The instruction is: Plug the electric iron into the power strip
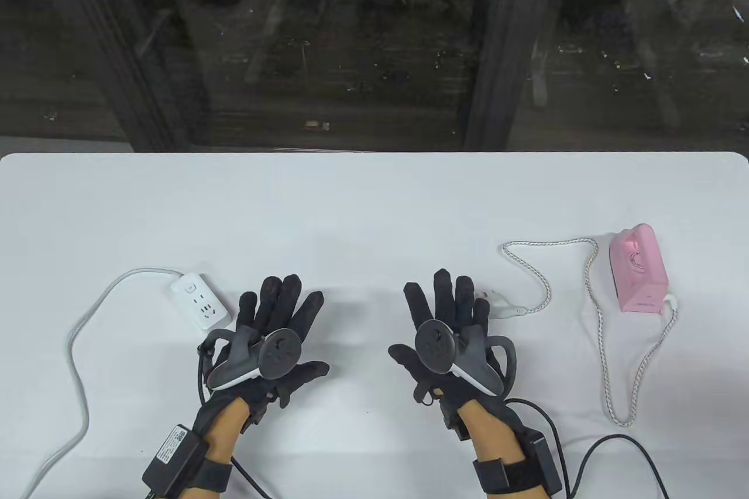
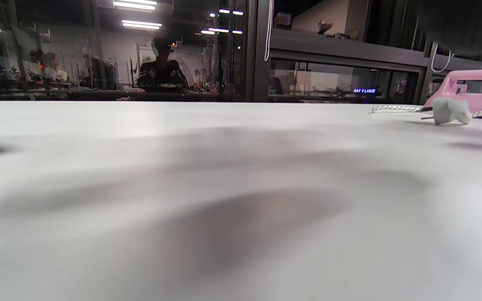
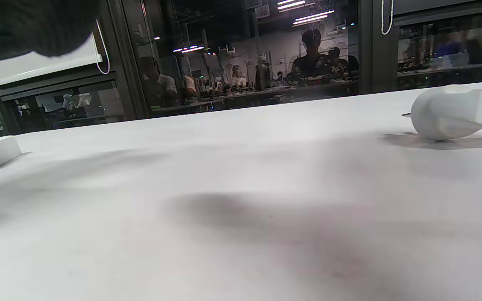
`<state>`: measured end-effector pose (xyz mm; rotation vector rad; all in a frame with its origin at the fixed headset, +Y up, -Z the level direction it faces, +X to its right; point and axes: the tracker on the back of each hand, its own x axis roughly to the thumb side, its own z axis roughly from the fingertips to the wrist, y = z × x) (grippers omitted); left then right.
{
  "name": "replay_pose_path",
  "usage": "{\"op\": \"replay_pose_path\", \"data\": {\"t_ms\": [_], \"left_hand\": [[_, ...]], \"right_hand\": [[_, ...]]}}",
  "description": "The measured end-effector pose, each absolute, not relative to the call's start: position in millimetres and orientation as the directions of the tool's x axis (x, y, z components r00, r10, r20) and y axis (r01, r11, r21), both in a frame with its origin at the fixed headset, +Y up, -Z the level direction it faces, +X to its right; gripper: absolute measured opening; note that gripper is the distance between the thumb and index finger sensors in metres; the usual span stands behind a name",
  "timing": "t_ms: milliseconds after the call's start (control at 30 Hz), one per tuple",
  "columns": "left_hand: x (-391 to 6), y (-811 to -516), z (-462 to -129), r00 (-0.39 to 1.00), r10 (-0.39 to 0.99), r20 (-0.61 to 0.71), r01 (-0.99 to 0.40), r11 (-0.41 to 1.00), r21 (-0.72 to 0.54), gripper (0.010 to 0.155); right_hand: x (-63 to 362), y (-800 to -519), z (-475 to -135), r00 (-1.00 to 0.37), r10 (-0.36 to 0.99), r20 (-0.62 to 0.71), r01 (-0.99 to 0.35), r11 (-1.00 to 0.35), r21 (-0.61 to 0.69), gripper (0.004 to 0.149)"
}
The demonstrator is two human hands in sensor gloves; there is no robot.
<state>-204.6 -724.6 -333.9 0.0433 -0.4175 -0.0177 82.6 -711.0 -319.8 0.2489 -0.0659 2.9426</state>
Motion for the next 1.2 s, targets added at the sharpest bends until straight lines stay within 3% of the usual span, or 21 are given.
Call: {"op": "replay_pose_path", "data": {"t_ms": [133, 567, 833, 1200], "left_hand": [[-207, -727, -335, 0.92, -0.012, 0.392, 0.006, 1.0, 0.016, 0.105], [-243, -703, -337, 0.938, 0.067, 0.34, -0.105, 0.99, 0.094, 0.102], [-287, -695, -340, 0.971, 0.128, 0.204, -0.16, 0.976, 0.147, 0.089], [-329, -693, -345, 0.985, 0.175, 0.003, -0.173, 0.968, 0.181, 0.082]], "right_hand": [[84, -711, -320, -0.969, 0.182, 0.168, -0.189, -0.982, -0.029, 0.095], [96, -708, -319, -0.963, 0.226, 0.148, -0.235, -0.971, -0.046, 0.095], [105, -708, -323, -0.959, 0.255, 0.126, -0.262, -0.964, -0.041, 0.094], [108, -707, -322, -0.954, 0.274, 0.123, -0.28, -0.959, -0.041, 0.093]]}}
